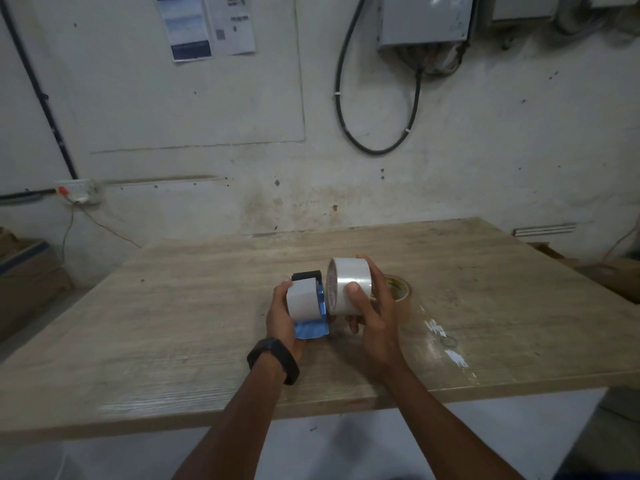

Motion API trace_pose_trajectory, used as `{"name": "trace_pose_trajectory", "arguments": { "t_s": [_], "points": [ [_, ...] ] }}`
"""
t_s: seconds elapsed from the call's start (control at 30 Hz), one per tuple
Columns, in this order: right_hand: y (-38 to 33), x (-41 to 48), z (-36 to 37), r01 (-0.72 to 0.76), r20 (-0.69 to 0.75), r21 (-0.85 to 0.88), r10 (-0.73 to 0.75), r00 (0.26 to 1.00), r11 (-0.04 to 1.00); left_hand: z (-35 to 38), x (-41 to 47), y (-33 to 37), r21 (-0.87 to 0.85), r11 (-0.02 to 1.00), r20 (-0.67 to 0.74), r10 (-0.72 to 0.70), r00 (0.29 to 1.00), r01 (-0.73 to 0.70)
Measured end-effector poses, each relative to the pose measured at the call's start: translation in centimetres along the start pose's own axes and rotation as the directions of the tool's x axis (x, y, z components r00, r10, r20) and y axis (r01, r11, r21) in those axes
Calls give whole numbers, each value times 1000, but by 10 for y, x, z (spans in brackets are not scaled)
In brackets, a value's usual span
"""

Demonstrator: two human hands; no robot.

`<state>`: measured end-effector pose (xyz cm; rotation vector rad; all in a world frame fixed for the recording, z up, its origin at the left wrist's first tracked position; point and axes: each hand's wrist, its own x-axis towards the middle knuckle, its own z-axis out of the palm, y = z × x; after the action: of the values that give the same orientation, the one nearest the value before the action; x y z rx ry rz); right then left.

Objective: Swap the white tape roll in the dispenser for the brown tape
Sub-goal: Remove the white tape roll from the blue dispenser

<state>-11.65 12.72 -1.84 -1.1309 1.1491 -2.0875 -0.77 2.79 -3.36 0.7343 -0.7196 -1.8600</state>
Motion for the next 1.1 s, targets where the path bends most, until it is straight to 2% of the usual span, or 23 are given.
{"name": "trace_pose_trajectory", "arguments": {
  "t_s": [0.3, 0.53, 0.77, 0.9, 1.03, 1.1],
  "points": [
    [-4, -1, -6, -51, -27, 63, 53, 998, 997, 9, -1, 3, 38, 999, 10, -7, 1000, 7],
    [-33, 19, -25, 81, -57, -14, -81, 995, 997, 31, -3, -1, -63, 997, 96, -33, 995, 39],
    [-62, 64, -63, 98, -229, -104, -120, 966, 990, 27, -6, -16, -44, 996, 91, -71, 993, 75],
    [-54, 76, -81, 50, -321, -76, -72, 945, 996, 31, 0, -19, -73, 994, 97, -73, 993, 81],
    [-40, 81, -98, 12, -387, -68, -38, 921, 998, 35, 4, -27, 25, 999, 78, 39, 996, -41],
    [-36, 84, -108, -4, -420, -70, -26, 907, 998, 37, 2, -29, 29, 999, 83, 41, 996, -44]
  ]
}}
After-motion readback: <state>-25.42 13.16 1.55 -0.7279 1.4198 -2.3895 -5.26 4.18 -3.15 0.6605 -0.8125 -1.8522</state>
